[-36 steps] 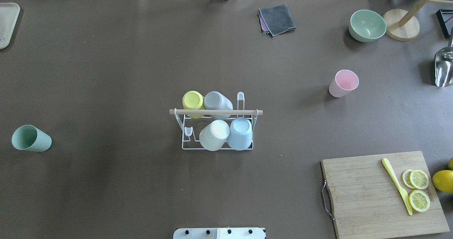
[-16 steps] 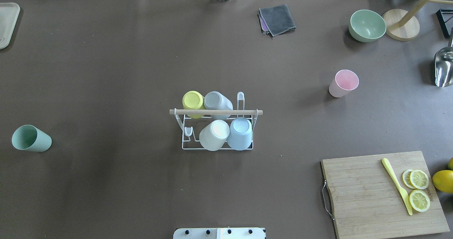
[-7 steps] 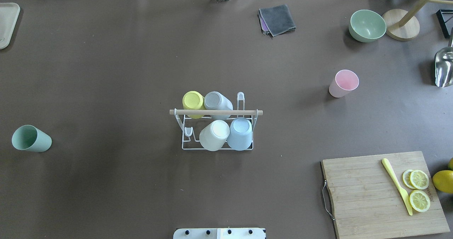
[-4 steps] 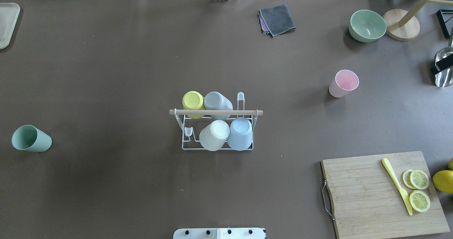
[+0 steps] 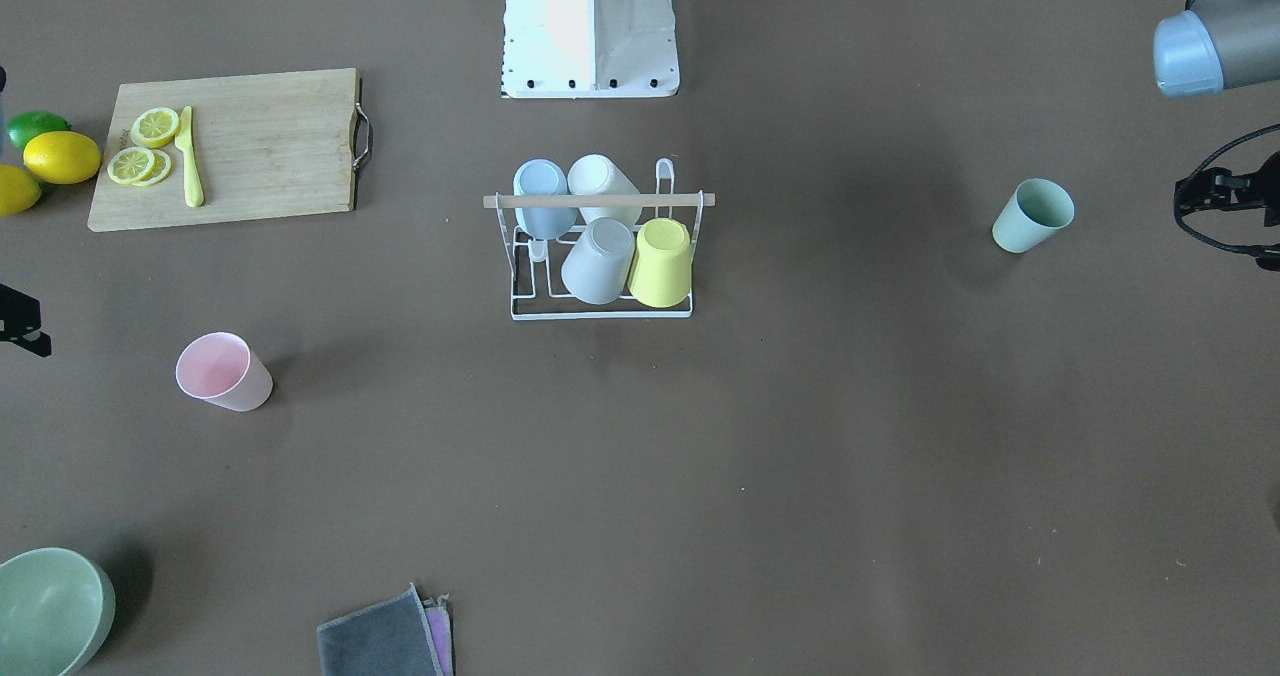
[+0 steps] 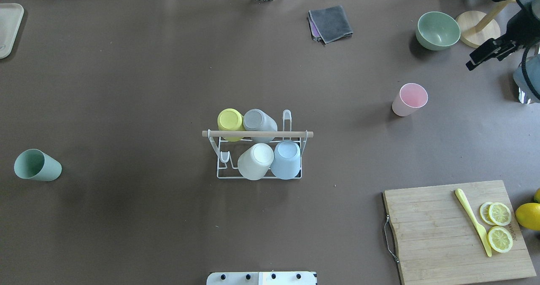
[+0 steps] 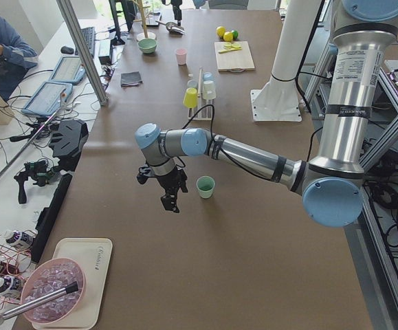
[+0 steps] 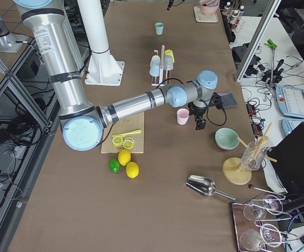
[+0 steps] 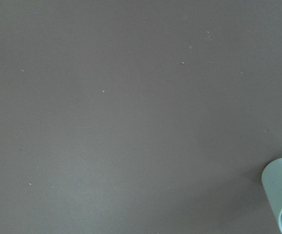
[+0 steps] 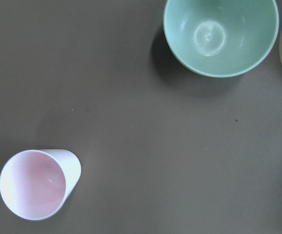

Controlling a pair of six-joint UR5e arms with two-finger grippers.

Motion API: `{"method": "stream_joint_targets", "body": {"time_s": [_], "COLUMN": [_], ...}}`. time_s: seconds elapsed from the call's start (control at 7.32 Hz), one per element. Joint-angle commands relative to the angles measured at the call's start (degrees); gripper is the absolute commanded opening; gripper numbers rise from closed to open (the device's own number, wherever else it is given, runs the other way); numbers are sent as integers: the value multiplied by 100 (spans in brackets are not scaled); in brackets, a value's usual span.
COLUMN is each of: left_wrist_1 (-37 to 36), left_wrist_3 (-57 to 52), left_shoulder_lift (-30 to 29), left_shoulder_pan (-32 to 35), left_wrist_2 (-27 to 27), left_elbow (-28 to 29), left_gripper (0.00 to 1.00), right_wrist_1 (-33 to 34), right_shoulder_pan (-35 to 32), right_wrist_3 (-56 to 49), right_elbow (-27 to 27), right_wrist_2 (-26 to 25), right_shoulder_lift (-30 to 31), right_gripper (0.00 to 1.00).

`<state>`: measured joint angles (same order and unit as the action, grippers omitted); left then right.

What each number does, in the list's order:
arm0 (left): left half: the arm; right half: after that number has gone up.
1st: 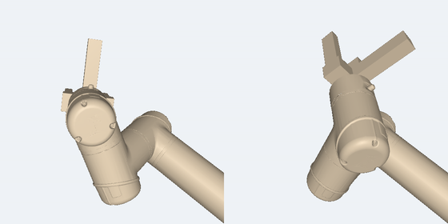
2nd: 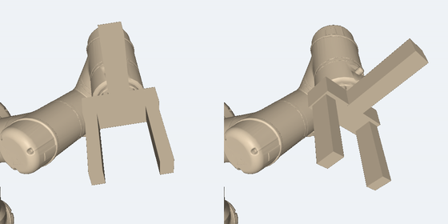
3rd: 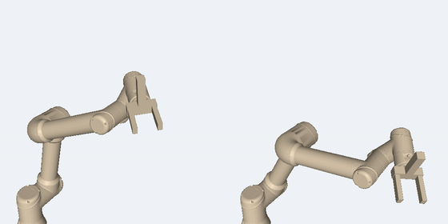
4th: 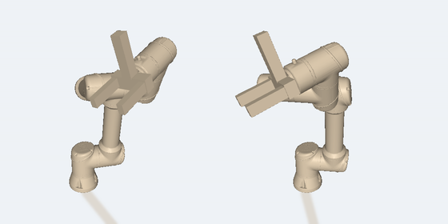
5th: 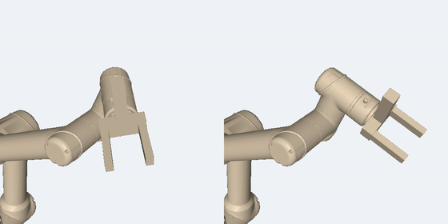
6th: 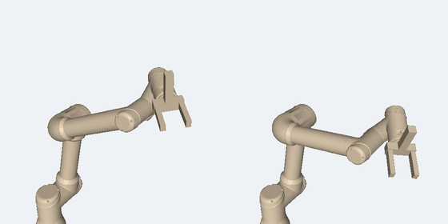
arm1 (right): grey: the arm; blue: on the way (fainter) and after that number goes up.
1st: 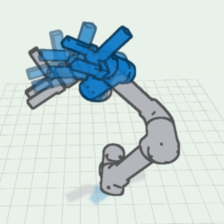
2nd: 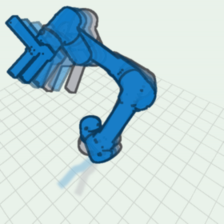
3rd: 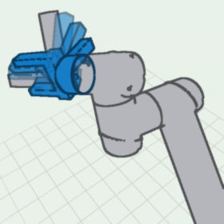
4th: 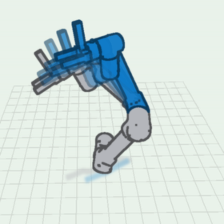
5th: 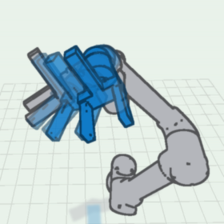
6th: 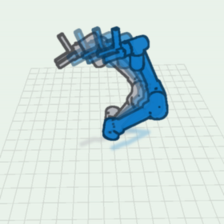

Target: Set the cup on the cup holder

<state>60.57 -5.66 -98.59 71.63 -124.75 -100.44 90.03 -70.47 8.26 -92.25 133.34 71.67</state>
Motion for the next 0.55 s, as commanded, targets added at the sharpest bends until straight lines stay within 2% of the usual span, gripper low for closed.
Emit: {"method": "stream_joint_targets", "body": {"time_s": [0.0,0.14,0.27,0.41], "left_wrist_1": [-720,-957,-1081,-1256], "left_wrist_3": [-14,-23,-240,-913], "left_shoulder_lift": [-415,-616,-923,-1517], "left_shoulder_pan": [-446,-570,-641,-911], "left_wrist_2": [554,574,662,976], "left_elbow": [51,216,653,1466], "left_gripper": [98,98,98,98], "right_wrist_1": [138,138,138,129], "right_shoulder_pan": [200,201,227,244], "right_wrist_3": [97,106,115,115], "right_elbow": [547,811,1075,1469], "right_wrist_2": [-1,17,17,8], "right_shoulder_lift": [-686,-959,-1197,-1512], "right_gripper": [100,100,100,100]}}
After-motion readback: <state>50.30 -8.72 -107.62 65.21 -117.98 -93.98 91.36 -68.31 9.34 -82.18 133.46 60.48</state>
